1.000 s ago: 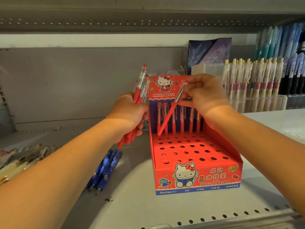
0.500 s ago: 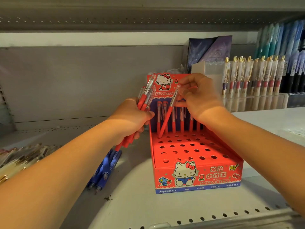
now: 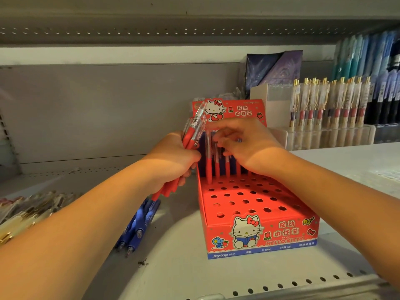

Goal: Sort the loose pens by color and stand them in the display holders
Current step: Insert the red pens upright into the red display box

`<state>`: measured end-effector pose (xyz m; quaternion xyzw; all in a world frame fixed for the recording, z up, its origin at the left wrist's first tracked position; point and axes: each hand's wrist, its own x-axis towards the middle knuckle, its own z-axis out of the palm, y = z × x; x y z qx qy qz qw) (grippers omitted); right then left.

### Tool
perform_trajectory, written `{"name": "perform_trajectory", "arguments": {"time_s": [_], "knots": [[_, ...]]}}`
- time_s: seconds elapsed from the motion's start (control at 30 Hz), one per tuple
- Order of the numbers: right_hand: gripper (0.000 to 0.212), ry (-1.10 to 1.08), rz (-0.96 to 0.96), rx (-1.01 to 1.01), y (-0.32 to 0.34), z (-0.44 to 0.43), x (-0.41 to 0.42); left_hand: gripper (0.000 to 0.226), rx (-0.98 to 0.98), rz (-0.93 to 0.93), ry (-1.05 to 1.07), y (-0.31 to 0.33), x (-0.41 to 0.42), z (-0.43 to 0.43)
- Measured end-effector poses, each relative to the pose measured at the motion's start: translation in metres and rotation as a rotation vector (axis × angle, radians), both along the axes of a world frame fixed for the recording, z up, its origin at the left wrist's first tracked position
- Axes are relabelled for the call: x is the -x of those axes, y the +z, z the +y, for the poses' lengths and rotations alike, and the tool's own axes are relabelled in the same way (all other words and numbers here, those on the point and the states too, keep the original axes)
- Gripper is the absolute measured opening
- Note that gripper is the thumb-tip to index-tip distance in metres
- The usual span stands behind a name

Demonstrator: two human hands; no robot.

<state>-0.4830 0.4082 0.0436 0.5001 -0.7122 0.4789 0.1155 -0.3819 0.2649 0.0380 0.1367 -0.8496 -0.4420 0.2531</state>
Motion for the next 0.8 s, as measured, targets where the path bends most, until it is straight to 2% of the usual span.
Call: {"name": "perform_trajectory", "arguments": {"time_s": [0.1,0.27,0.33,0.4,0.53,0.63,0.8], "knots": [[0.029,0.003,0.054,-0.084,-0.001,0.001,-0.004,0.013,-0.049,0.005,-0.030,0.000,0.000,0.002],[0.027,-0.020,0.056,-0.048,0.000,0.001,-0.003,0.013,-0.098,0.067,-0.064,0.002,-0.002,0.003],[0.026,0.030,-0.014,0.017,0.002,0.000,-0.004,0.016,-0.131,0.139,-0.086,0.006,-0.003,0.005],[0.026,0.084,-0.115,0.105,0.005,-0.001,-0.006,0.016,-0.199,0.209,-0.198,0.011,-0.006,0.009],[0.013,0.247,-0.365,0.269,0.011,0.003,-0.008,0.013,-0.182,0.229,-0.418,0.013,-0.013,0.016],[0.011,0.402,-0.483,0.334,0.013,0.006,-0.013,0.012,-0.129,0.213,-0.445,0.012,-0.014,0.016],[0.005,0.481,-0.574,0.377,0.015,0.007,-0.013,0.010,-0.129,0.238,-0.450,0.012,-0.013,0.015]]}}
